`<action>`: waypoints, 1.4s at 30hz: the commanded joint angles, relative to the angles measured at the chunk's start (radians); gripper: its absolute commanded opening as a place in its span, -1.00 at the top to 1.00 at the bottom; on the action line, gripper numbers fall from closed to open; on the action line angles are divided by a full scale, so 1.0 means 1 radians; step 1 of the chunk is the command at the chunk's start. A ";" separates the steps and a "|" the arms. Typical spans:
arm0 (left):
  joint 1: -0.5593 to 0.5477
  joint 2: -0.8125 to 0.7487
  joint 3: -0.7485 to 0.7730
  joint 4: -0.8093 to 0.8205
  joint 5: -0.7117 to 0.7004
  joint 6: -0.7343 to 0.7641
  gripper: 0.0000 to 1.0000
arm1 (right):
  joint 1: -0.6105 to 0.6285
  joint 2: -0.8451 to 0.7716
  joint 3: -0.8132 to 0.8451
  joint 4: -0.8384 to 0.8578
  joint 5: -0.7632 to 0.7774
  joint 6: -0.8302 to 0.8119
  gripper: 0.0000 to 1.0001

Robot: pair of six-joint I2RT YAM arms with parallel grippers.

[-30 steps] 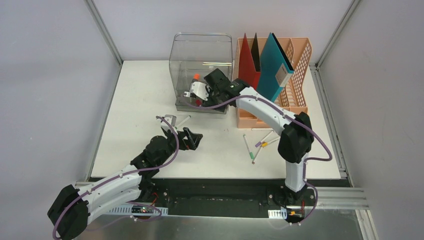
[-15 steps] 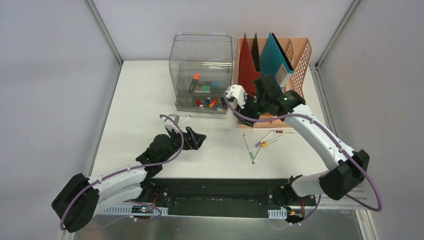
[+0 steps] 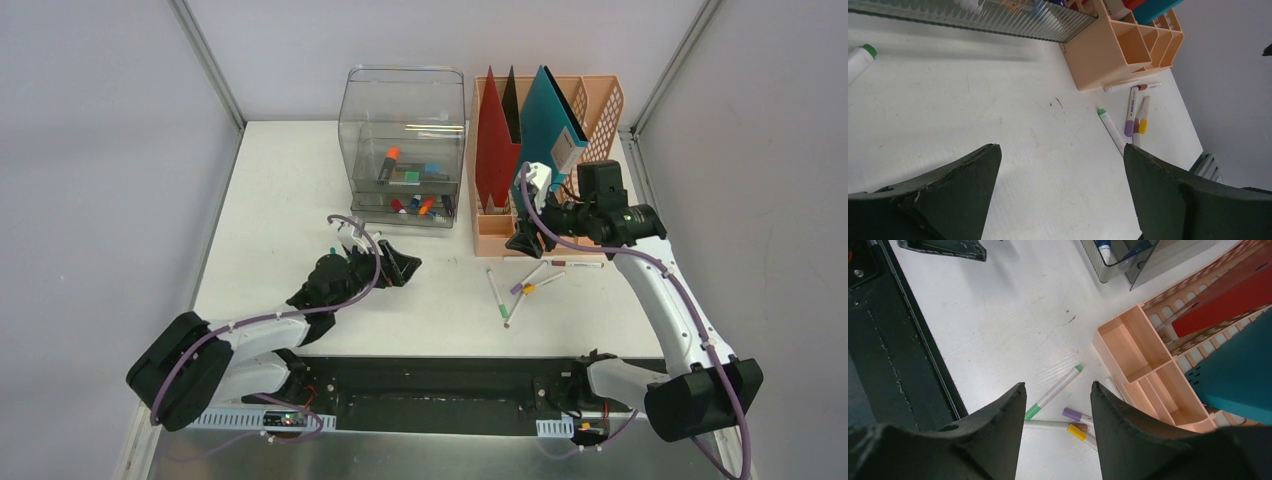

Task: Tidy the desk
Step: Place the stationery in the drawer, then close the drawer in the storage box.

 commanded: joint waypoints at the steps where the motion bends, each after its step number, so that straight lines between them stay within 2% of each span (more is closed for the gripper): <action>1: 0.034 0.093 0.026 0.186 0.067 -0.086 -0.88 | -0.014 -0.024 -0.003 0.057 -0.100 0.015 -0.06; 3: 0.050 0.134 0.022 0.236 0.085 -0.123 -0.72 | -0.017 -0.019 -0.006 0.056 -0.105 0.014 -0.06; 9: 0.101 0.230 0.026 0.324 0.130 -0.195 -0.50 | -0.024 -0.012 -0.005 0.046 -0.105 0.003 -0.06; 12: 0.125 0.272 0.045 0.336 0.141 -0.223 -0.32 | -0.026 -0.010 -0.006 0.044 -0.105 0.001 -0.06; 14: 0.142 0.298 0.064 0.332 0.154 -0.235 -0.05 | -0.025 -0.008 -0.006 0.043 -0.104 0.000 -0.06; 16: 0.155 0.324 0.087 0.318 0.168 -0.247 0.38 | -0.026 -0.007 -0.007 0.043 -0.103 -0.003 -0.06; 17: 0.160 0.336 0.099 0.306 0.173 -0.257 0.54 | -0.027 -0.007 -0.007 0.044 -0.103 -0.003 -0.06; 22: 0.185 0.414 0.147 0.297 0.183 -0.298 1.00 | -0.027 -0.004 -0.007 0.039 -0.103 -0.009 -0.06; 33: 0.208 0.528 0.235 0.212 0.020 -0.487 1.00 | -0.028 0.007 -0.007 0.028 -0.109 -0.020 -0.06; 42: 0.215 0.580 0.345 0.136 -0.017 -0.541 1.00 | -0.028 0.012 -0.006 0.019 -0.114 -0.027 -0.06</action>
